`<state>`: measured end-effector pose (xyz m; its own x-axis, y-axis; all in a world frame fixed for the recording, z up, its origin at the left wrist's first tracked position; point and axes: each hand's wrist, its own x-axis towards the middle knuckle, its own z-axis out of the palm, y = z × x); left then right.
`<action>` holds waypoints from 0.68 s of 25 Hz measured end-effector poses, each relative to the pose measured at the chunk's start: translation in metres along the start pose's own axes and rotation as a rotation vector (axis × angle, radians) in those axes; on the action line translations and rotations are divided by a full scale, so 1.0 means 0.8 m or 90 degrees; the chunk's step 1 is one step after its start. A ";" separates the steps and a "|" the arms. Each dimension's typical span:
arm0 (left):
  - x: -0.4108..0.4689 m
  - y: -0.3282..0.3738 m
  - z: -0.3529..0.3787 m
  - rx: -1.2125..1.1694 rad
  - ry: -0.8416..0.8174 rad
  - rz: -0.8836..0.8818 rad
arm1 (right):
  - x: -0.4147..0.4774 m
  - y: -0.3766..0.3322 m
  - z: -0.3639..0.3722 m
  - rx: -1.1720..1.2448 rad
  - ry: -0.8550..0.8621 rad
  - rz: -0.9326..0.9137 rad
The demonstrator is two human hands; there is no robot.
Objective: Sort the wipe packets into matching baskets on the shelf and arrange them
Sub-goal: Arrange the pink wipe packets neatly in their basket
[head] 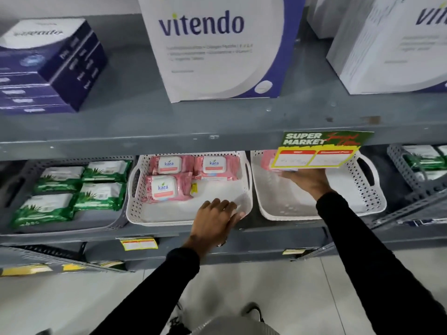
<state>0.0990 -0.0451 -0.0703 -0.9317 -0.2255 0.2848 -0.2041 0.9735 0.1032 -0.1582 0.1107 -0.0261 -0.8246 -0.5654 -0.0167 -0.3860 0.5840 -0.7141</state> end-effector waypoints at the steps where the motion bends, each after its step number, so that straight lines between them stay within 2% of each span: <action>1: -0.006 -0.010 -0.001 0.006 0.000 -0.003 | -0.009 -0.027 0.006 0.042 -0.007 -0.013; 3: -0.025 -0.035 -0.004 0.030 0.005 -0.006 | -0.015 -0.072 0.033 0.044 -0.069 -0.088; 7: -0.070 -0.079 -0.014 0.089 0.032 -0.021 | -0.030 -0.148 0.095 -0.239 -0.109 -0.269; 12: -0.101 -0.101 -0.023 0.093 0.069 -0.056 | -0.042 -0.158 0.177 -0.285 -0.166 -0.251; 17: -0.102 -0.097 -0.022 0.080 0.065 -0.071 | -0.053 -0.158 0.205 -0.372 -0.139 -0.242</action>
<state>0.1962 -0.1030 -0.0851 -0.8671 -0.3284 0.3746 -0.3460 0.9380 0.0214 -0.0068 -0.0350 -0.0503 -0.5126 -0.8583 -0.0245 -0.8369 0.5059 -0.2089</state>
